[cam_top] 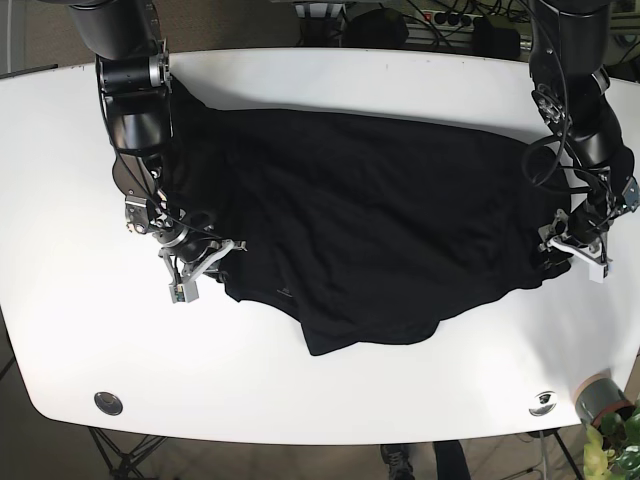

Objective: Fold the T-shirt properly
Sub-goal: 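Release the left gripper and regrasp the shirt's side edge, then lift the shirt with both grippers, swing it and lay it down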

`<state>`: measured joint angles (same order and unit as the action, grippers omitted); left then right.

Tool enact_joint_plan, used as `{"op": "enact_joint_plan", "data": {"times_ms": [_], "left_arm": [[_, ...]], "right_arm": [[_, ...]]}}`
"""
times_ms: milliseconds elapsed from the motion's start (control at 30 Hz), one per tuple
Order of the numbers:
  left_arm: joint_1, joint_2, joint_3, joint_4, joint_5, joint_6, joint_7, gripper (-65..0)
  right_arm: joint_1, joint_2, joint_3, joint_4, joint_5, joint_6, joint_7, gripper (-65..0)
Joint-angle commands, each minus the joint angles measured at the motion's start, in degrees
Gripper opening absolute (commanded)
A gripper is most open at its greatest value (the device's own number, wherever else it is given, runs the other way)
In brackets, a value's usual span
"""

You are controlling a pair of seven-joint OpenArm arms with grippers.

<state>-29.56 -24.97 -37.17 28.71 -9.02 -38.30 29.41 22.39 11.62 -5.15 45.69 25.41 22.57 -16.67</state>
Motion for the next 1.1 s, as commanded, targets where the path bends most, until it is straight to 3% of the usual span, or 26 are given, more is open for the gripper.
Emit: {"op": "enact_joint_plan", "data": {"times_ms": [0, 100, 133, 367, 567, 900, 1067], "left_arm": [[-0.6, -0.7, -0.2, 0.5, 0.7, 0.5, 1.3, -40.6], [-0.6, -0.7, -0.2, 0.6, 0.7, 0.5, 0.3, -61.2], [-0.6, -0.7, -0.1, 0.6, 0.7, 0.5, -0.1, -65.0], [-0.7, -0.6, -2.1, 8.0, 0.3, -1.2, 0.4, -65.0], [-0.7, 1.6, -5.4, 23.1, 0.3, -1.7, 11.9, -65.0], [-1.8, 6.0, -5.7, 43.4, 0.4, -1.7, 22.3, -65.0], [-4.2, 6.9, -5.7, 50.9, 0.3, -1.7, 27.4, -65.0]], "right_arm": [[0.3, 0.5, 0.1, 1.3, -1.3, -0.81, -2.6, -62.3], [-0.3, 0.6, 0.1, 1.8, -1.3, -0.9, -2.5, -62.3], [-0.4, 0.6, 0.1, 1.8, -1.5, -0.9, -2.5, -62.3], [0.3, 0.7, 2.7, 5.2, -1.6, -1.16, -2.7, -62.3], [0.9, 3.2, 4.8, 10.2, -1.6, -1.34, -6.7, -62.3], [7.7, 6.9, 4.9, 15.1, -1.6, -1.34, -12.8, -62.3], [12.8, 10.4, 5.1, 15.6, -1.2, -1.34, -15.4, -62.3]]}}
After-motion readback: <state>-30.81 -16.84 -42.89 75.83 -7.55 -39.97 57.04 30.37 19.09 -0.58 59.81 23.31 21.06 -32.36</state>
